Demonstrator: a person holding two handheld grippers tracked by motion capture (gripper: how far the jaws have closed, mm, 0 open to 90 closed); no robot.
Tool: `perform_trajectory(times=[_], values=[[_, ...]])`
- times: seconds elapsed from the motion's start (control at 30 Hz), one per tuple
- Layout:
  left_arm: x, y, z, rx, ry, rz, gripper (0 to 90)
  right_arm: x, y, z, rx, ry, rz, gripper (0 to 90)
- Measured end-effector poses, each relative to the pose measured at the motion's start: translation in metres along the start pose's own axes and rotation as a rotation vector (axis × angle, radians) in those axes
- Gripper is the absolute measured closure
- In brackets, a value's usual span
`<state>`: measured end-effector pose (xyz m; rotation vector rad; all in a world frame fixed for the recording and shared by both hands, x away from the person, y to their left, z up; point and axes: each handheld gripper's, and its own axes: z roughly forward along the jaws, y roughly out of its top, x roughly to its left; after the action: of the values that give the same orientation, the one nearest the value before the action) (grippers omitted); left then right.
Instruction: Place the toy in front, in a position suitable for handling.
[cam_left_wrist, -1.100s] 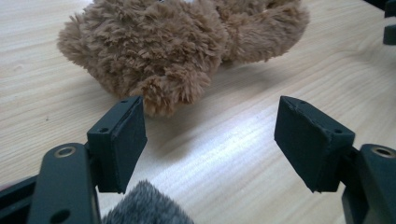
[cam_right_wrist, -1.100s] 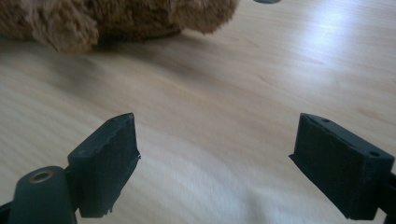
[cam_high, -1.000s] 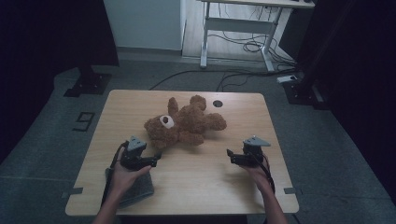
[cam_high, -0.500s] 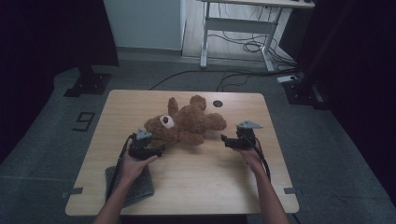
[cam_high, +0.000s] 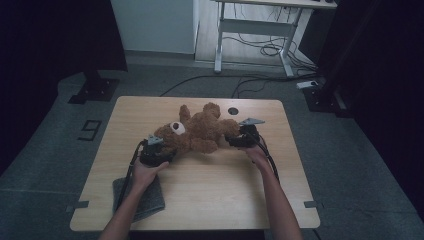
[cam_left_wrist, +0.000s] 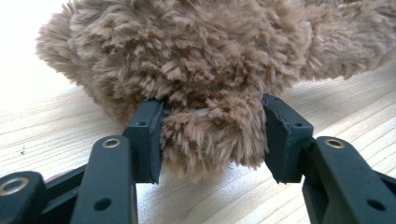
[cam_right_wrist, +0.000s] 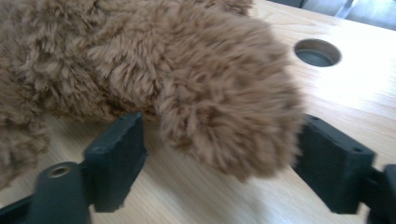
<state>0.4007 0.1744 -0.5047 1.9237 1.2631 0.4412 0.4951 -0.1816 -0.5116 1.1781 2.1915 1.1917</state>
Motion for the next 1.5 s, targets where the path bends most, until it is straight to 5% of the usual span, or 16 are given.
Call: perform_trajectory(times=[0.07,0.1,0.3,0.67,0.9,0.97,1.17,1.33,1.5], values=[[-0.001,0.000,0.000,0.001,0.002,0.001,46.7,0.000,0.000,0.004,-0.006,0.003,0.003,29.3],[-0.001,0.000,0.000,-0.001,0.011,0.009,49.7,0.001,-0.002,0.010,-0.005,-0.009,0.012,44.1],[0.002,0.000,0.002,-0.013,0.013,0.017,66.4,-0.003,-0.005,0.014,-0.022,0.032,0.056,63.6],[-0.001,0.011,-0.005,-0.053,0.028,0.064,75.0,0.006,0.013,-0.017,-0.137,-0.008,0.033,70.5],[-0.012,0.019,-0.026,-0.105,-0.023,0.085,75.4,0.014,0.014,-0.060,-0.222,0.000,0.019,70.7],[-0.020,0.019,-0.032,-0.115,-0.051,0.101,75.3,0.019,0.003,-0.086,-0.270,0.006,0.029,70.6],[-0.032,0.012,-0.032,-0.088,-0.094,0.136,75.3,0.028,-0.029,-0.118,-0.286,-0.005,0.033,70.5],[-0.039,0.002,-0.022,-0.038,-0.108,0.148,75.2,0.029,-0.061,-0.120,-0.244,-0.008,0.051,69.9],[-0.043,-0.007,-0.020,-0.033,-0.126,0.148,75.0,0.020,-0.085,-0.112,-0.250,0.041,0.126,69.1]])
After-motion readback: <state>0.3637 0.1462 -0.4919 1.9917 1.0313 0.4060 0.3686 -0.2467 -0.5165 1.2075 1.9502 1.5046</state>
